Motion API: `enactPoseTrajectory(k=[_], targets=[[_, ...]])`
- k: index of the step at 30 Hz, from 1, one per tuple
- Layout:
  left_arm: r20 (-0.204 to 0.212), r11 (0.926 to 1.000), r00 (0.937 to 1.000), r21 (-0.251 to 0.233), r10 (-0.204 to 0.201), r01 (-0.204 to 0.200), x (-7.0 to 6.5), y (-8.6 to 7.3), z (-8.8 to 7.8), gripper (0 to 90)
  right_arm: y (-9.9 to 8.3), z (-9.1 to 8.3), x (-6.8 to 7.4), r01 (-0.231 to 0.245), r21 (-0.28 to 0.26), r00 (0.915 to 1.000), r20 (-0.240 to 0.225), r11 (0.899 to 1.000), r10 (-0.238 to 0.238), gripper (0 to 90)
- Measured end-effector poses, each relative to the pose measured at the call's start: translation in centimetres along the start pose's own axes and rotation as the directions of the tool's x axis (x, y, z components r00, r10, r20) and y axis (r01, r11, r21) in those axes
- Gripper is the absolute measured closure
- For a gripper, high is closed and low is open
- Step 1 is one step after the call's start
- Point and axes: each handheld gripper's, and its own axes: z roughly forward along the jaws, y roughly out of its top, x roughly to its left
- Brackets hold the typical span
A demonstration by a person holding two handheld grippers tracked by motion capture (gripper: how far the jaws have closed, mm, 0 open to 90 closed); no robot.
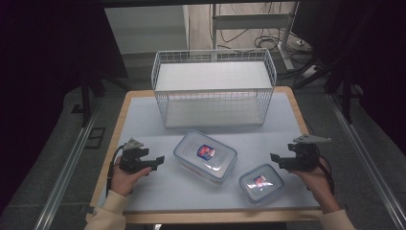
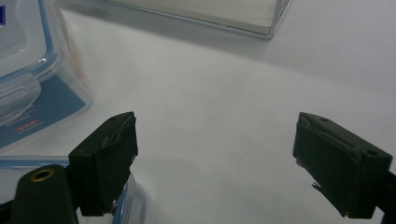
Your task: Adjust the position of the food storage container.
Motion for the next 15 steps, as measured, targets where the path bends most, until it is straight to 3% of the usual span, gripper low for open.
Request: enactPoseTrajectory(k=[4,8,11,13,14,15], targets=[[0.003,0.9999,0.9999,-0.004,-0.012,0.012,0.2,0.2,-0.3,23.3,0.2,-0.4,-0.3,-0.013,-0.001,0.9993,-0.035,1.0,0.013,15.6],[0.003,1.0,1.0,-0.003,-0.007,0.007,0.2,0.3,-0.6,25.7,0.2,-0.5,-0.5,-0.018,0.006,0.999,-0.042,1.0,0.019,16.0],[0.003,1.0,1.0,-0.007,0.002,-0.002,-0.1,0.5,-0.9,34.4,0.0,-0.6,-0.6,-0.024,0.015,0.9986,-0.046,1.0,0.025,16.0],[0.017,0.9999,0.9998,-0.002,0.01,-0.01,-0.5,0.7,-1.5,47.0,-0.1,-0.8,-0.5,-0.025,0.013,0.9985,-0.049,1.0,0.025,16.0],[0.032,0.9997,0.9992,0.001,0.023,-0.023,-0.7,0.8,-1.7,53.1,-0.1,-0.8,-0.5,-0.025,0.013,0.9985,-0.049,1.0,0.025,16.0],[0.054,0.9993,0.9979,0.004,0.037,-0.037,-0.8,0.8,-2.1,53.1,-0.1,-0.9,-0.5,-0.021,0.01,0.9986,-0.049,1.0,0.022,16.0]])
